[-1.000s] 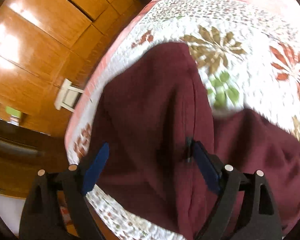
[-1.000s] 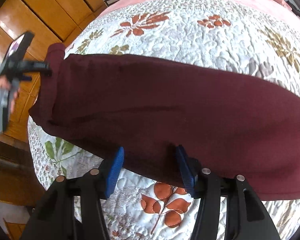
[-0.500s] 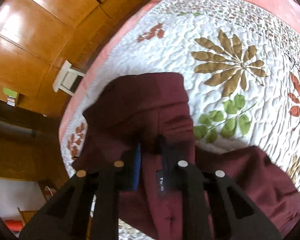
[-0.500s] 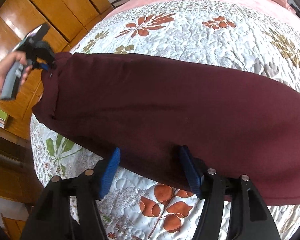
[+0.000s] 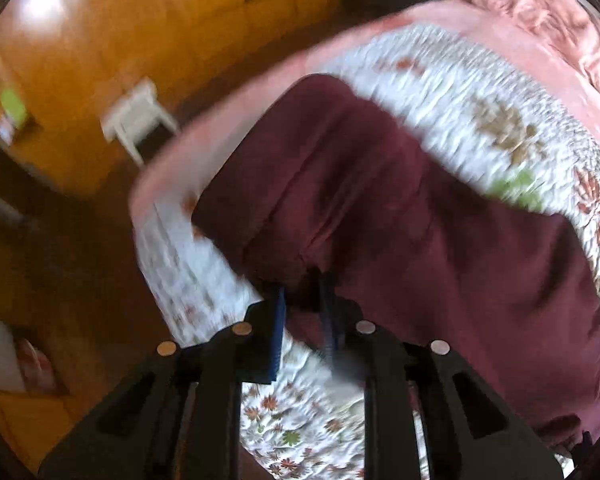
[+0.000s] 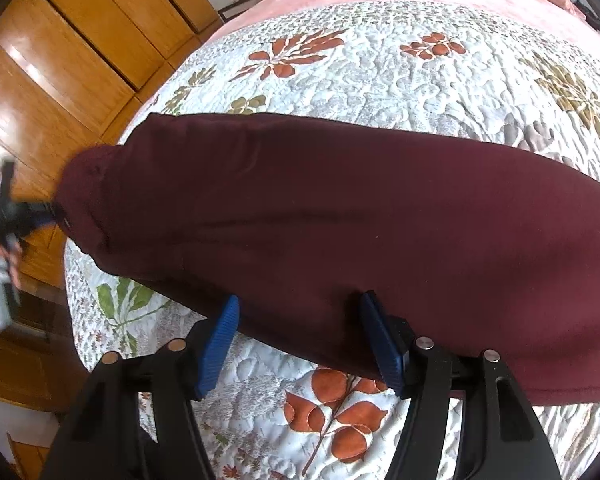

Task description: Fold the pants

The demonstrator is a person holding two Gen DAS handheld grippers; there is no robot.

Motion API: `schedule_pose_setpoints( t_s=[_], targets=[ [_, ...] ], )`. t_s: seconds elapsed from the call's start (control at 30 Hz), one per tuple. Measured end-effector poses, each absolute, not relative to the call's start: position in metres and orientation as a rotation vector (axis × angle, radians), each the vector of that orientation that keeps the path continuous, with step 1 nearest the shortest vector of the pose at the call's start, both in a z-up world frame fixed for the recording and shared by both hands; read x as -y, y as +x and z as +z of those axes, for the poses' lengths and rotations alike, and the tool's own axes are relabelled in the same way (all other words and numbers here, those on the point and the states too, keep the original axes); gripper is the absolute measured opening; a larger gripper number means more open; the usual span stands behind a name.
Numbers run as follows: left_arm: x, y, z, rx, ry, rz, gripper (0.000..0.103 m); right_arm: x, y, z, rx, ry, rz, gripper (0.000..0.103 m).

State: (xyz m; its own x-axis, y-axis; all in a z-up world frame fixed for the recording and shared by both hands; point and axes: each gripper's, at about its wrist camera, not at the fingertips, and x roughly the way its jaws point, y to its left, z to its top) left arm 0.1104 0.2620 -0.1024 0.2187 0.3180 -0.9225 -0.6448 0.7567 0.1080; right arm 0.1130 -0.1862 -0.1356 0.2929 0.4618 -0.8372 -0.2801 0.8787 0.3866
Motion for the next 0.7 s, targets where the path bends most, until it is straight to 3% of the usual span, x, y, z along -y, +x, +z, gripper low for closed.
schedule_pose_setpoints(
  t_s=[0.03,0.07,0.13,0.17,0.3,0.43,0.7],
  targets=[
    [-0.268,0.104,-0.113,-1.186,-0.364,0.677,0.026,0.190,0.113,-0.133,-1.176,0.196,0.497,0.064],
    [-0.272,0.095,-0.120,-1.183,-0.386,0.697,0.041,0.194,0.112,-0.131,-1.180,0.213,0.496,0.064],
    [-0.268,0.082,-0.114,-1.127,-0.359,0.754,0.059,0.201,0.110,-0.126,-1.179,0.231,0.490,0.064],
    [-0.266,0.078,-0.109,-1.111,-0.343,0.774,0.062,0.208,0.108,-0.121,-1.173,0.236,0.481,0.064],
    [-0.231,0.059,-0.076,-0.963,-0.329,0.745,0.057,0.230,0.102,-0.111,-1.187,0.246,0.402,0.064],
    [-0.166,0.088,-0.067,-0.931,-0.229,0.503,0.057,0.253,0.091,-0.110,-1.210,0.327,0.355,0.064],
    [-0.109,0.146,-0.156,-1.145,-0.099,0.347,0.057,0.285,0.064,-0.117,-1.234,0.358,0.275,0.064]
  ],
)
